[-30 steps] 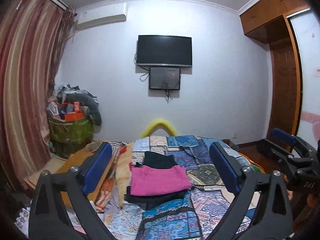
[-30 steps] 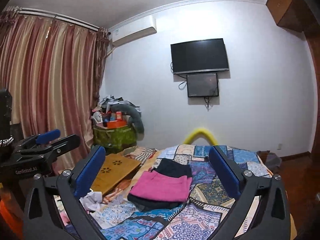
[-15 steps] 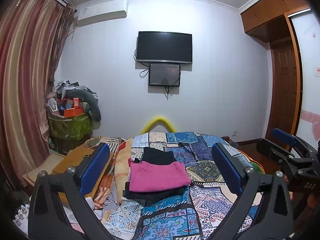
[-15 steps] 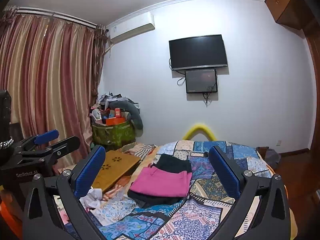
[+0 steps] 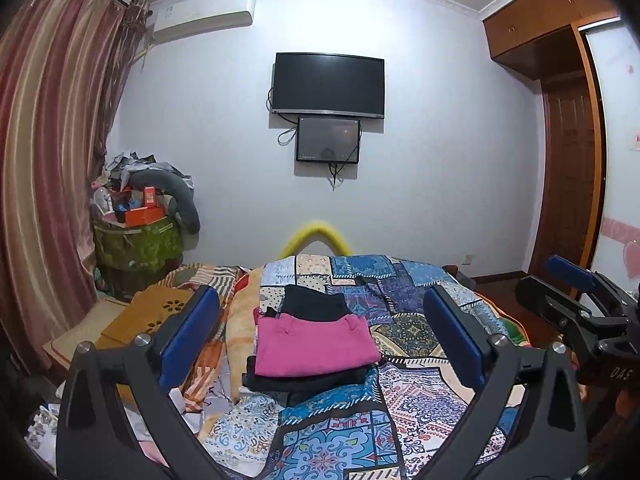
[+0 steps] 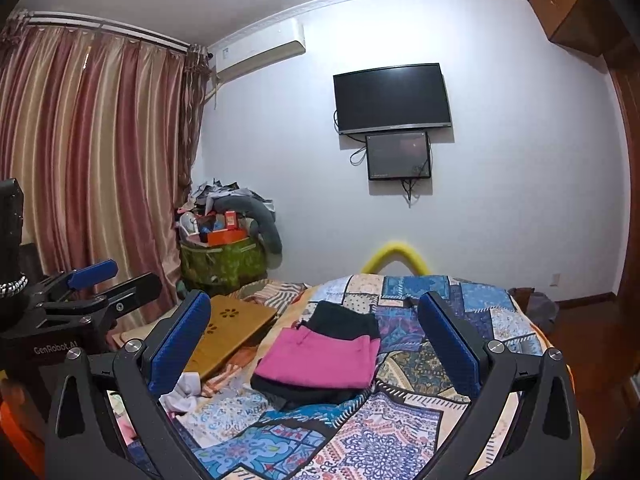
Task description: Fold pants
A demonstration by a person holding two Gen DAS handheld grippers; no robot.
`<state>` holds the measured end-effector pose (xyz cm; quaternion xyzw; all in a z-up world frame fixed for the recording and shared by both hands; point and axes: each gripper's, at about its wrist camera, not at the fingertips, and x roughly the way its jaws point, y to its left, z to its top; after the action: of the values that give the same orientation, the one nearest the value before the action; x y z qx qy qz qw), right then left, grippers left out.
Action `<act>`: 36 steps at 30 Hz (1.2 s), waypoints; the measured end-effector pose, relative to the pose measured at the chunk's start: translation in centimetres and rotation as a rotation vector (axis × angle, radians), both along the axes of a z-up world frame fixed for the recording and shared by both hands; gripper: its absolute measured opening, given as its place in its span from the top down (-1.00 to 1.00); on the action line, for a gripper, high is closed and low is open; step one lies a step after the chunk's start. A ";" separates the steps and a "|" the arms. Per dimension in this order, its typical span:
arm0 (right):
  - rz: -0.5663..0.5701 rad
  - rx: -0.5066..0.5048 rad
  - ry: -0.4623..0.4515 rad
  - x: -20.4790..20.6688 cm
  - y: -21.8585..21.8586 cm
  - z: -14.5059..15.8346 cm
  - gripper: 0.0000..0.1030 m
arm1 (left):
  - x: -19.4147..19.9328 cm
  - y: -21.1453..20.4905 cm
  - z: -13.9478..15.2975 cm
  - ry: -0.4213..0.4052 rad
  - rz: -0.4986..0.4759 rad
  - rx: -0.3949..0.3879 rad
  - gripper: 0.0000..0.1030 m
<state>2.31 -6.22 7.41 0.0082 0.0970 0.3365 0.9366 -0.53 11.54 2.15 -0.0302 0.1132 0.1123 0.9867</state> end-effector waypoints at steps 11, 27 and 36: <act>-0.005 0.002 0.017 0.2 -0.2 -0.1 -1.00 | 0.1 0.6 -0.2 0.011 0.001 -0.008 -1.00; -0.008 -0.002 0.027 0.2 -0.3 -0.3 -1.00 | 0.4 0.5 -0.6 0.024 -0.014 -0.007 -1.00; -0.015 -0.010 0.022 0.2 -0.2 -0.2 -1.00 | 0.7 0.9 -0.6 0.029 -0.035 -0.031 -1.00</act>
<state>2.47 -6.45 7.21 0.0078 0.1088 0.3289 0.9380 0.20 12.46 1.53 -0.0420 0.1299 0.0938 0.9862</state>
